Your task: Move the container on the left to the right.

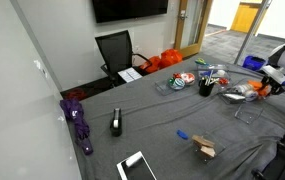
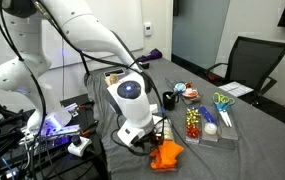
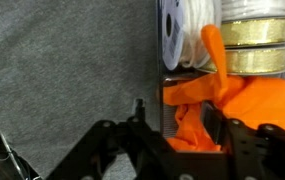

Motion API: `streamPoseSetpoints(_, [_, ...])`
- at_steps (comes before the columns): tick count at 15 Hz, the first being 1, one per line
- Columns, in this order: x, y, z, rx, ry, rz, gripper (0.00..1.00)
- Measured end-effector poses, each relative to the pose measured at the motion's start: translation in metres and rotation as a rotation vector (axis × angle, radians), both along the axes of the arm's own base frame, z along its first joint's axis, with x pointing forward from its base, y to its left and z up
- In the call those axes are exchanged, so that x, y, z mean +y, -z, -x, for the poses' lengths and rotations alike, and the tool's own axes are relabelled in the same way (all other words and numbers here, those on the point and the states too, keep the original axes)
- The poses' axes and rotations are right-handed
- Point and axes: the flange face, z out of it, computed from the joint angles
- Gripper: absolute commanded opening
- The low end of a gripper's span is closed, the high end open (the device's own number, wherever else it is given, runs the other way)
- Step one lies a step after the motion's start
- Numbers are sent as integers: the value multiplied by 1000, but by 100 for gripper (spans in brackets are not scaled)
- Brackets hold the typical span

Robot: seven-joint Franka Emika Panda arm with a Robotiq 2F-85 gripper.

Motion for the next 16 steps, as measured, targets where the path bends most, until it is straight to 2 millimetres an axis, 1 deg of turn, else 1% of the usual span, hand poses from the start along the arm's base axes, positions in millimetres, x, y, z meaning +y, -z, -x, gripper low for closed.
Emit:
streamPoseSetpoints(1, [-1,0,1,3,-2,2,98])
streamPoseSetpoints(2, [-2,-1,2,7,-6,6,99])
streamPoseSetpoints(6, [-7,-10,4,38,-49,29,100])
streamPoseSetpoints(10, [-8,-33,2,54,-72,23,100])
streamPoseSetpoints(16, [4,-72,-7,34,-68,-52,100])
